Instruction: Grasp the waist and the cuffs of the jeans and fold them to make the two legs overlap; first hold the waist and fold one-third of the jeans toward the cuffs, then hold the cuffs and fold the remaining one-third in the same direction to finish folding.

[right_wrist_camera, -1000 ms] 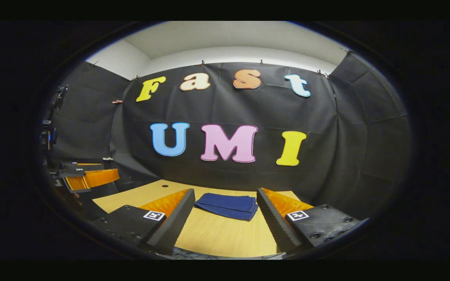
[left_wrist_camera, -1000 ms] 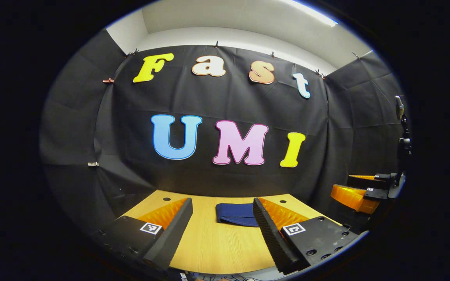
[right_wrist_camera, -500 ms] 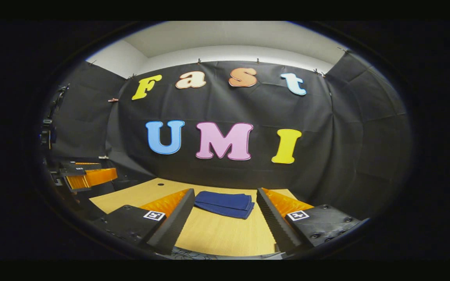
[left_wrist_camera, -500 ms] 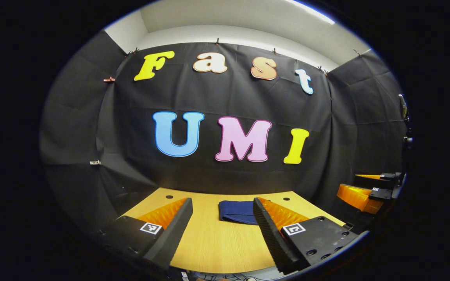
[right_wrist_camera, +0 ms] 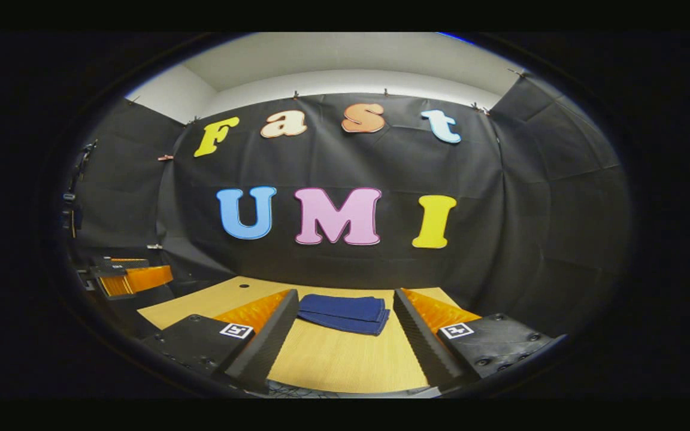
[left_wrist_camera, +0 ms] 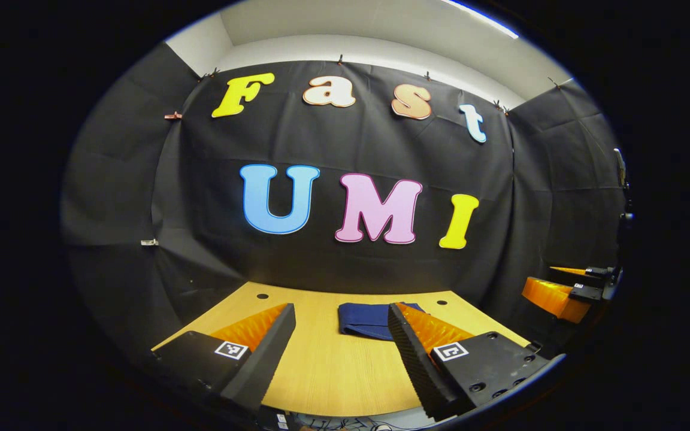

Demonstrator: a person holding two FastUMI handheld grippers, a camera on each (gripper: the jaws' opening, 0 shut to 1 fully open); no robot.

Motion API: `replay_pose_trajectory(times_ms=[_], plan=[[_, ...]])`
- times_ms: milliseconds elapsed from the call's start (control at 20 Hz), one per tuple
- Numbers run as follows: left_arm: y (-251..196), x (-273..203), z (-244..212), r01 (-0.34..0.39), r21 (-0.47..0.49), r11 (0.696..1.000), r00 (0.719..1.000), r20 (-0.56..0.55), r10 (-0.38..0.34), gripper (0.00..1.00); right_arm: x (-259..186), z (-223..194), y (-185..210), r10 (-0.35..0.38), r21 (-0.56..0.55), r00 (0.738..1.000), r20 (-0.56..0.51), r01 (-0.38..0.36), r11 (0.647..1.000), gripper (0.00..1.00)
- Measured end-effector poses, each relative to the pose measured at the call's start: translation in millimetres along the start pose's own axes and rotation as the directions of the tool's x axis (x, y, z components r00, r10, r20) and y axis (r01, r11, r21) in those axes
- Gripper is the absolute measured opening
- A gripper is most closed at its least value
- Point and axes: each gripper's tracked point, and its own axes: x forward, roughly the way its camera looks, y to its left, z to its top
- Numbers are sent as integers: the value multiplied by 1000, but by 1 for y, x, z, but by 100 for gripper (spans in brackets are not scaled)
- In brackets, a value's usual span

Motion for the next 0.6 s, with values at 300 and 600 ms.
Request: replay_pose_trajectory(times_ms=[300,600], plan=[[8,-7,-4,-7,3,1000,1000,-8,7,96,-1,0,6,-6,3,1000,2,6,1000,97],[11,-11,-7,6,20,1000,1000,-9,-6,96,-4,-2,9,-3,-17,1000,-5,3,1000,97]])
